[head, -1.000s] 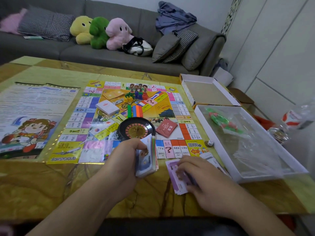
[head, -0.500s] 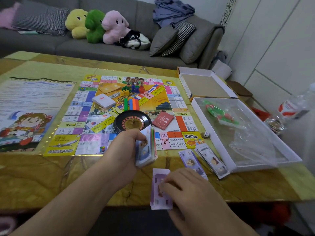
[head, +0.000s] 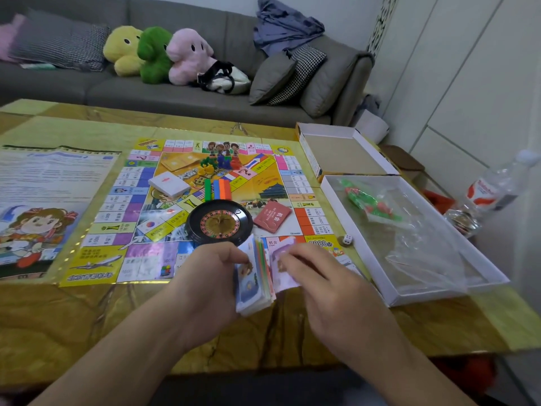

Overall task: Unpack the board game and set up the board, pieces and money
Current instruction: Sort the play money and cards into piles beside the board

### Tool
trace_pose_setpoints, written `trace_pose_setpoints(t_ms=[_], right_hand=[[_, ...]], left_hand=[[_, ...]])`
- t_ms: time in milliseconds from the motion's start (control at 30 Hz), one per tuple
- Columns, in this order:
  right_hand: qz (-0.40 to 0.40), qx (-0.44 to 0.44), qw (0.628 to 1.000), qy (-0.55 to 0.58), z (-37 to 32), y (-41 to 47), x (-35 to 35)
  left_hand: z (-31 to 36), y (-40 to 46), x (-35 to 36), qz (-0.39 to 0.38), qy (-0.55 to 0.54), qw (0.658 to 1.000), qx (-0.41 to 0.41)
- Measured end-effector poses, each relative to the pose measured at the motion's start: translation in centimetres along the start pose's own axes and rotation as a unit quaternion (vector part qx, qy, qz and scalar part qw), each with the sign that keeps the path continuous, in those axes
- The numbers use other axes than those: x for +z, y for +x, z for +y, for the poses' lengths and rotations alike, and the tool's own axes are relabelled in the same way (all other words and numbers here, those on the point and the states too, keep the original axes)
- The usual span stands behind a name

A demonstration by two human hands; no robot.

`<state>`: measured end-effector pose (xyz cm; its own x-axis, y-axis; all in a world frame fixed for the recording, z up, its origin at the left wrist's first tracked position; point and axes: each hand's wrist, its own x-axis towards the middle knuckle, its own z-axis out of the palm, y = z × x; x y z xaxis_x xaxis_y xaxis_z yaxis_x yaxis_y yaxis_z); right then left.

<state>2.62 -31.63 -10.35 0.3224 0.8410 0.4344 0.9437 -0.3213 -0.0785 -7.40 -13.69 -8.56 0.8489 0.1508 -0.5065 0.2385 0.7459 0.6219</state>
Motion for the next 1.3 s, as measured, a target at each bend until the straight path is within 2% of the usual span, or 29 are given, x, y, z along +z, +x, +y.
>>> trace_pose_setpoints(t_ms=[100, 233, 333, 433, 567, 667, 867, 967, 1133, 1300], right_hand=[[-0.027, -0.015, 1.0, 0.002, -0.7, 0.2, 0.5], [-0.021, -0.022, 0.999, 0.01, -1.0, 0.4, 0.7], [-0.017, -0.015, 0.998, 0.067, -1.7, 0.3, 1.5], [-0.028, 0.05, 0.984, 0.17, -2.8, -0.1, 1.9], [-0.035, 0.148, 0.935, 0.321, -3.4, 0.2, 1.0], [-0.071, 0.155, 0.923, 0.345, -3.7, 0.6, 0.1], [-0.109, 0.205, 0.91, 0.345, -3.0, 1.5, -0.8], [-0.12, 0.214, 0.907, 0.343, -2.3, 1.8, -0.9], [-0.099, 0.203, 0.898, 0.378, -2.4, 1.5, -0.6], [-0.088, 0.21, 0.895, 0.383, -2.5, 1.6, -0.7]], left_hand=[[0.0, 0.4, -0.3, -0.012, -0.02, 1.0, -0.007], [-0.1, 0.6, -0.5, -0.014, -0.017, 1.0, -0.006], [-0.7, 0.6, -0.1, -0.022, -0.054, 0.998, 0.003], [-1.2, 1.2, -0.2, 0.031, -0.061, 0.998, 0.009], [-1.3, 1.5, 0.1, 0.1, -0.019, 0.994, 0.029], [-1.4, 1.4, 0.5, 0.143, -0.006, 0.989, 0.041], [-1.5, 0.7, 1.4, 0.163, 0.043, 0.985, 0.04], [-2.1, 0.9, 1.2, 0.15, 0.072, 0.985, 0.039], [-1.7, 0.4, 1.2, 0.05, 0.029, 0.998, 0.017], [-1.7, 0.3, 1.2, 0.008, 0.011, 1.0, 0.01]])
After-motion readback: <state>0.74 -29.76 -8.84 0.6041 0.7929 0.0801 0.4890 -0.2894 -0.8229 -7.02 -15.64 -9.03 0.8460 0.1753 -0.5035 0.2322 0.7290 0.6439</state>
